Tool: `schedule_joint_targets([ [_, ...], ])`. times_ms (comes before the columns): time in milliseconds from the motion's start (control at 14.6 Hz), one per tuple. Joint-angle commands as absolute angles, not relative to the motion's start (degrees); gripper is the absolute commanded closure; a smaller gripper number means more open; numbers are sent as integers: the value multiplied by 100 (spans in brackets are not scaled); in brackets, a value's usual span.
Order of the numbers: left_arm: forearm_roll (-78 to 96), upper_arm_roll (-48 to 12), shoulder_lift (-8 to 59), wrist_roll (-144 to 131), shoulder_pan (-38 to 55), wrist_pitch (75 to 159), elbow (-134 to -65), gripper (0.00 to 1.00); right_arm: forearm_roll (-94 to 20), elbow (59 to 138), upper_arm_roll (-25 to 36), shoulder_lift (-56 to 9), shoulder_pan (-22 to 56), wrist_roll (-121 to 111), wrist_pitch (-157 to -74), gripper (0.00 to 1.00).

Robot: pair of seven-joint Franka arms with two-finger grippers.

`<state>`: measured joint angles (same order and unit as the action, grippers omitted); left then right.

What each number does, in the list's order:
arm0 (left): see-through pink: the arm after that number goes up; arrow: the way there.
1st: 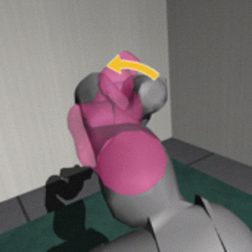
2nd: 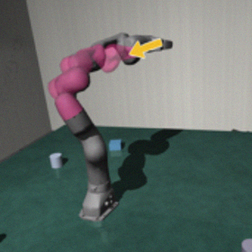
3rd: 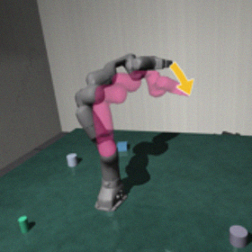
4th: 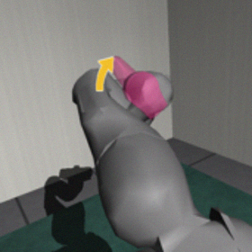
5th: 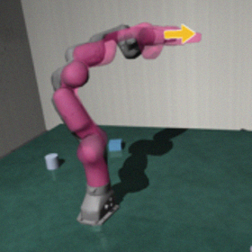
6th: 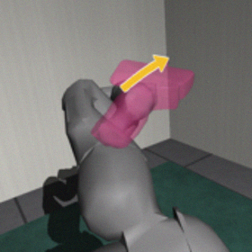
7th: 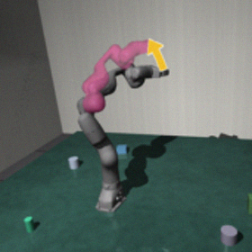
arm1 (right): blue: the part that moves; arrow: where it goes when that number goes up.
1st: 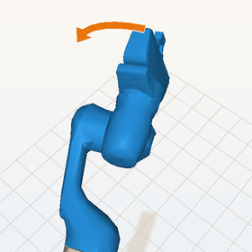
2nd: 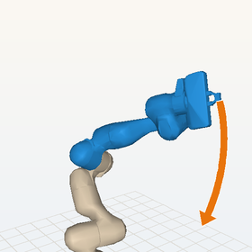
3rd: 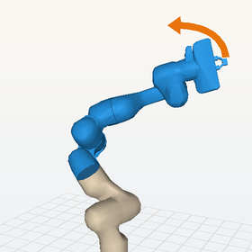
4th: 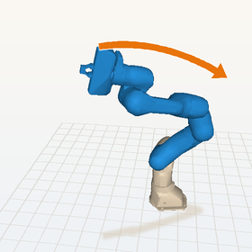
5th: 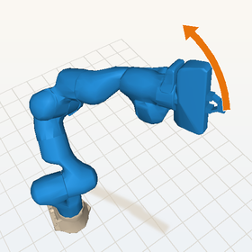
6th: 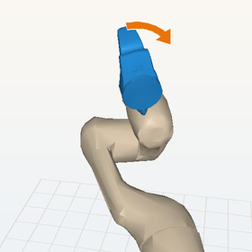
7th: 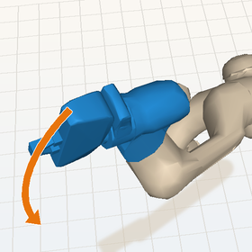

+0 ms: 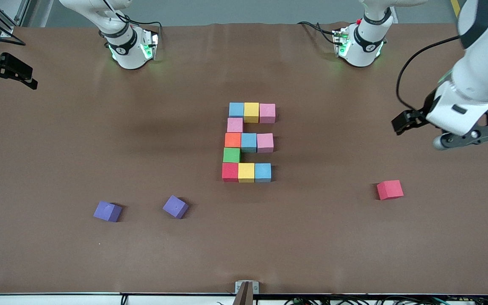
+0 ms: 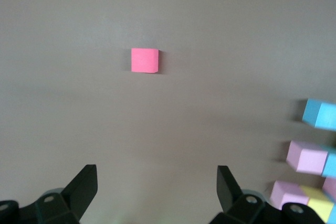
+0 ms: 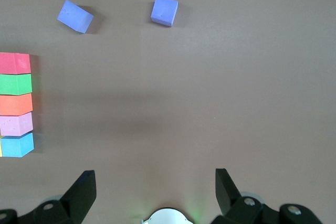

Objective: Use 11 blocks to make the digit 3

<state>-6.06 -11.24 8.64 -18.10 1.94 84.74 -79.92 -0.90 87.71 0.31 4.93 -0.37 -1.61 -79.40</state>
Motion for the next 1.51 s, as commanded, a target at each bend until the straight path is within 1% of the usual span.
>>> schedule_joint_targets([
  [0, -265, -530, 283, -1048, 333, 8446, -8611, 0, -70, 8833, 26, 562, -53, -123, -7910, 0],
  [68, -64, -362, 142, -907, 360, 8498, -8805, 0, -70, 8920, 44, 641, -88, -132, -7875, 0],
  [205, 123, -360, -341, -800, 369, 8866, -9480, 0, -44, 9044, 62, 773, -114, -132, -7700, 0],
  [685, 132, -369, -395, -879, 422, 8930, -9571, 0, -62, 9009, 44, 765, -79, -123, -7726, 0],
  [822, 132, -360, -536, -879, 483, 8965, -9729, 0, -62, 9009, 53, 765, -114, -123, -7734, 0],
  [959, 132, -352, -545, -879, 483, 8982, -9721, 0, -62, 9009, 53, 756, -105, -123, -7787, 0],
  [1164, 123, -290, -545, -870, 440, 8982, -9721, 0, -88, 9035, 44, 721, -53, -114, -8103, 0],
  [1438, 123, -290, -536, -879, 448, 8991, -9729, 0, -88, 9026, 26, 721, -26, -114, -8104, 0],
])
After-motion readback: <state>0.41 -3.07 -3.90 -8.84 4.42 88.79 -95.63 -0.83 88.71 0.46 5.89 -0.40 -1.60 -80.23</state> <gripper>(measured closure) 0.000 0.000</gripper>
